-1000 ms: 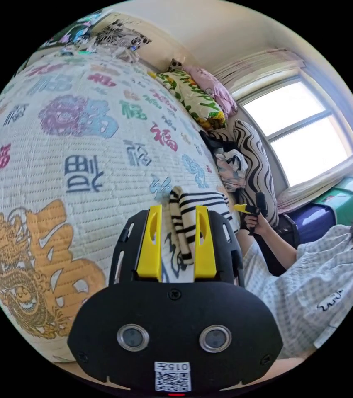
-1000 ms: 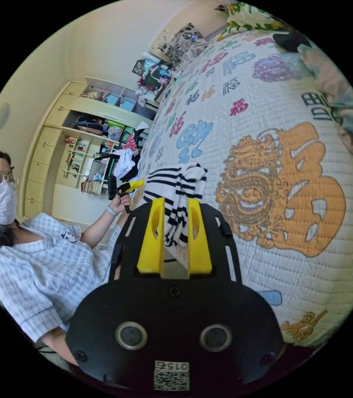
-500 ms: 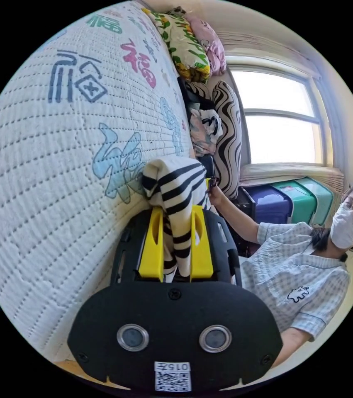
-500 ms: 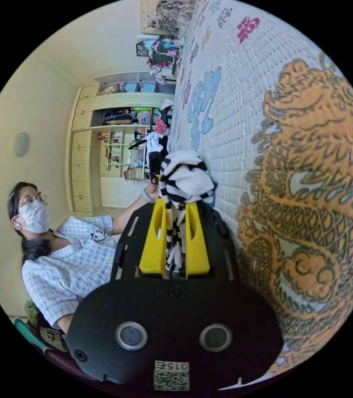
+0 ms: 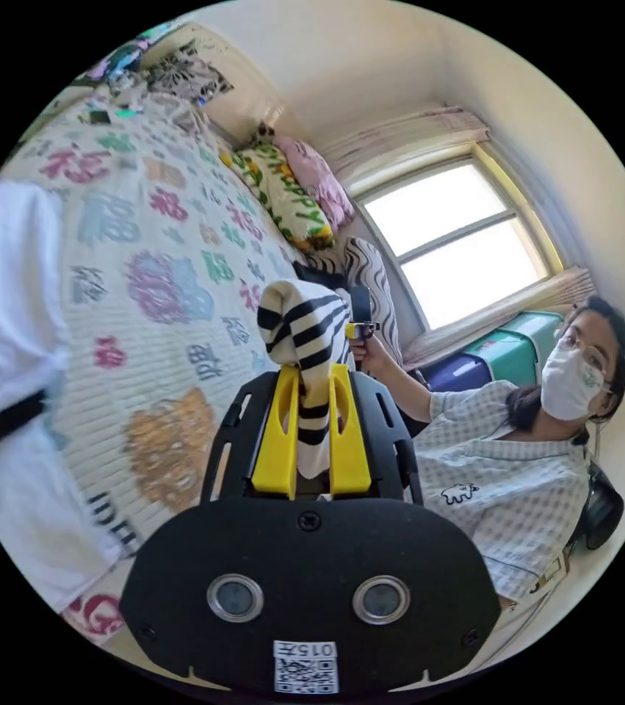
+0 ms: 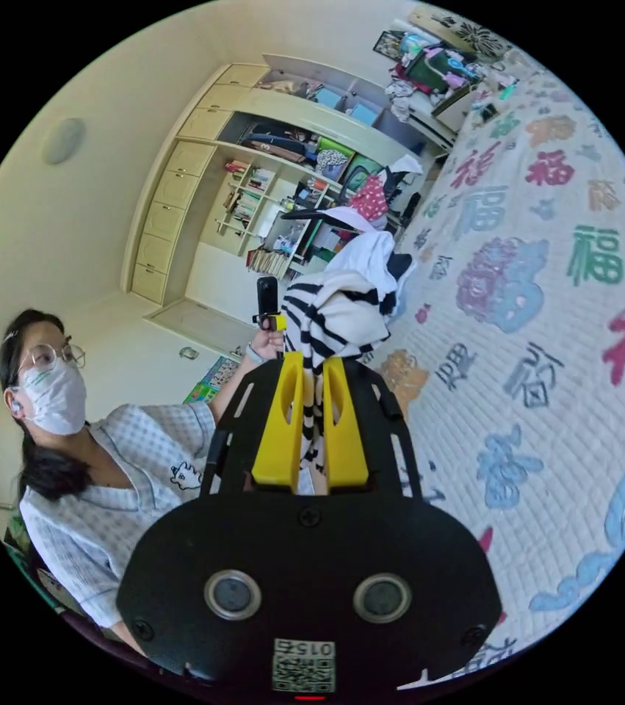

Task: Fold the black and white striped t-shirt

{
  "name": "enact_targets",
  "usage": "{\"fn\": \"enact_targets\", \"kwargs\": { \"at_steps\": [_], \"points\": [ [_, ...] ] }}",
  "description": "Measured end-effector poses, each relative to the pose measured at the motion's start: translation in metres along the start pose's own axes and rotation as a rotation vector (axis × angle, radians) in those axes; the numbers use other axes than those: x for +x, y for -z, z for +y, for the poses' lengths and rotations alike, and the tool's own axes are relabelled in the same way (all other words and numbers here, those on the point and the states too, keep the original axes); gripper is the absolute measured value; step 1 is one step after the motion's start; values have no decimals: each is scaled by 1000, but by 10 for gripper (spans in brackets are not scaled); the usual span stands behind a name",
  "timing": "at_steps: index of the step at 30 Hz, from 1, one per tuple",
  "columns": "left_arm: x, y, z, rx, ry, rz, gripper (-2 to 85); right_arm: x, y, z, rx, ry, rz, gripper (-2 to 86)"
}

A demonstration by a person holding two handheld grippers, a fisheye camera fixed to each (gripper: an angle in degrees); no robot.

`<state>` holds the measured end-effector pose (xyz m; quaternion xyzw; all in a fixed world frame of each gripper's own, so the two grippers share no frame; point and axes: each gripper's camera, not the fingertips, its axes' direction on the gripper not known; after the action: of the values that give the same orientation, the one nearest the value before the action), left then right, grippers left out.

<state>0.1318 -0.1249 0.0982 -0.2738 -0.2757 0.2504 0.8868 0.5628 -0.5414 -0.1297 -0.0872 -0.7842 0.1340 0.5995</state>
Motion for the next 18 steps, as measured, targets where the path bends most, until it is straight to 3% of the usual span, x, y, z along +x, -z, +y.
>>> {"fn": "enact_targets", "kwargs": {
  "at_steps": [5, 8, 13, 18],
  "points": [
    [16, 166, -12, 148, 71, -208, 64, -11, -131, -115, -57, 44, -58, 47],
    [3, 223, -18, 193, 161, -358, 67, -6, -210, -177, -73, 35, -53, 47],
    [-47, 227, 0, 215, 405, -741, 71, 42, -334, -233, -179, -126, 284, 56],
    [-16, 212, 54, 437, 310, -854, 59, 46, -365, -222, -98, -118, 337, 64]
  ]
}}
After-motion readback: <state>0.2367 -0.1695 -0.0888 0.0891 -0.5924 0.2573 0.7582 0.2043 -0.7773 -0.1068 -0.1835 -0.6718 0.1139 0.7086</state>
